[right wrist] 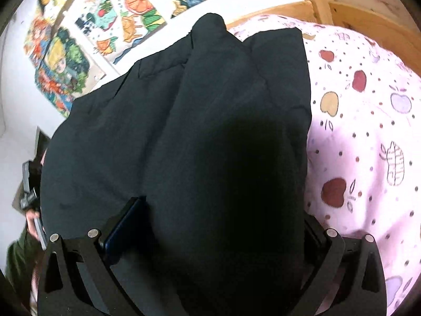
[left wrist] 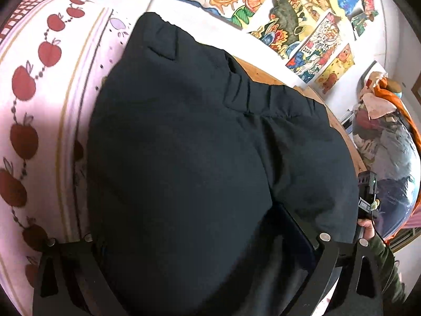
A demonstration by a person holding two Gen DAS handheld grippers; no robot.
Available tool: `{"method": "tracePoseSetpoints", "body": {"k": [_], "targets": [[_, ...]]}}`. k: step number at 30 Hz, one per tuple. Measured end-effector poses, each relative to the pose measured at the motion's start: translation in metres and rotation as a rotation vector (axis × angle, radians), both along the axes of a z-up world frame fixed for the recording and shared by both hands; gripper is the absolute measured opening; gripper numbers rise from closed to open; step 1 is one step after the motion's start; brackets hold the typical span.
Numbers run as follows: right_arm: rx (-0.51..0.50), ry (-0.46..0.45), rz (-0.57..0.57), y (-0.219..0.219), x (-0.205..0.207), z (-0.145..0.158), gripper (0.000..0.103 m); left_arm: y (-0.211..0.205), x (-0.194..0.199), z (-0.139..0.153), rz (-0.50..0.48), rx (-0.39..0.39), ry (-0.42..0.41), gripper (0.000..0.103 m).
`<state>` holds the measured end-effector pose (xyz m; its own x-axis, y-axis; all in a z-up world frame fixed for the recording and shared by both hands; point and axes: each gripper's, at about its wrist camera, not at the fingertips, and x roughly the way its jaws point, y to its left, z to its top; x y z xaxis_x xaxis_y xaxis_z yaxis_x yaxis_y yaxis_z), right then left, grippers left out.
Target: Fold large clothes
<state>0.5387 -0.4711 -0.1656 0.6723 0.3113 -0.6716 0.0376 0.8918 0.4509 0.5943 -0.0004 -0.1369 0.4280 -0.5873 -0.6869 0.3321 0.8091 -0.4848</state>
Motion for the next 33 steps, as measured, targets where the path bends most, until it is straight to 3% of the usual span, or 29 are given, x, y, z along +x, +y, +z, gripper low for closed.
{"method": "tracePoseSetpoints", "body": {"k": [3, 8, 10, 15, 18, 21, 33], "targets": [[0.039, 0.016, -0.037, 0.004, -0.003, 0.000, 0.102, -0.001, -0.002, 0.003, 0.032, -0.002, 0.021, 0.095], [0.057, 0.036, -0.070, 0.018, -0.006, 0.001, 0.097, 0.009, -0.005, 0.008, 0.121, -0.038, 0.083, 0.070], [0.049, 0.045, -0.077, 0.020, -0.009, 0.004, 0.089, 0.011, -0.009, 0.012, 0.122, -0.039, 0.083, 0.061], [0.123, 0.053, -0.144, 0.012, -0.028, 0.011, 0.045, 0.016, -0.022, 0.025, 0.151, -0.070, 0.097, 0.046], [0.148, 0.048, -0.146, 0.011, -0.039, 0.015, 0.030, 0.013, -0.030, 0.035, 0.168, -0.064, 0.102, 0.038], [0.140, 0.030, -0.144, 0.015, -0.049, 0.025, 0.021, 0.008, -0.041, 0.050, 0.180, -0.041, 0.086, 0.030], [0.077, -0.120, -0.126, 0.037, -0.092, 0.091, 0.017, 0.014, -0.090, 0.103, 0.166, -0.044, 0.004, 0.020]]}}
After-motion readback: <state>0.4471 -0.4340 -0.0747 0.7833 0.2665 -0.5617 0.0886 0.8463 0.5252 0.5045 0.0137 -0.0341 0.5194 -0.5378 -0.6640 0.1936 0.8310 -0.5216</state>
